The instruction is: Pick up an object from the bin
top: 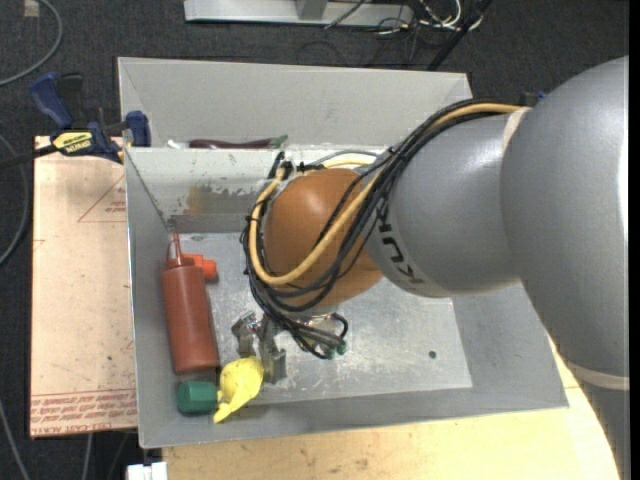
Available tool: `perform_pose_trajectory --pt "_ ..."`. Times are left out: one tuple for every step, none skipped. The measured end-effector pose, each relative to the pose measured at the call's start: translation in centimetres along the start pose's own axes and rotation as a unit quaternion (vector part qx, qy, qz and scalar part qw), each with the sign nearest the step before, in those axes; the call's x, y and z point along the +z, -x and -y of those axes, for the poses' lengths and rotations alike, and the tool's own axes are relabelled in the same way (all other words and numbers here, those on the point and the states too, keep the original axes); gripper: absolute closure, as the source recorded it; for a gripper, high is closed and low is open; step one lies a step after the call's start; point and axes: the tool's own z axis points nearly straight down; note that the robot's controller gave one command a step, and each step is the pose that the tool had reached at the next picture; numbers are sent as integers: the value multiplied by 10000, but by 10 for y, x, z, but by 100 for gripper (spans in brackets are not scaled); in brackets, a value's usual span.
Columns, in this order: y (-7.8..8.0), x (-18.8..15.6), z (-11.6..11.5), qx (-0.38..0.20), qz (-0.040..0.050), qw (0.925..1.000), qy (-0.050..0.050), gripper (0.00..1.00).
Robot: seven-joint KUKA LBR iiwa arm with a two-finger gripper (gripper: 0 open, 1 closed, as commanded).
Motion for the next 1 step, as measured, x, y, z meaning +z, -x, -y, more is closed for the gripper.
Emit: perform_pose_trajectory --pt "4 -24 10 10 93 10000 -14 100"
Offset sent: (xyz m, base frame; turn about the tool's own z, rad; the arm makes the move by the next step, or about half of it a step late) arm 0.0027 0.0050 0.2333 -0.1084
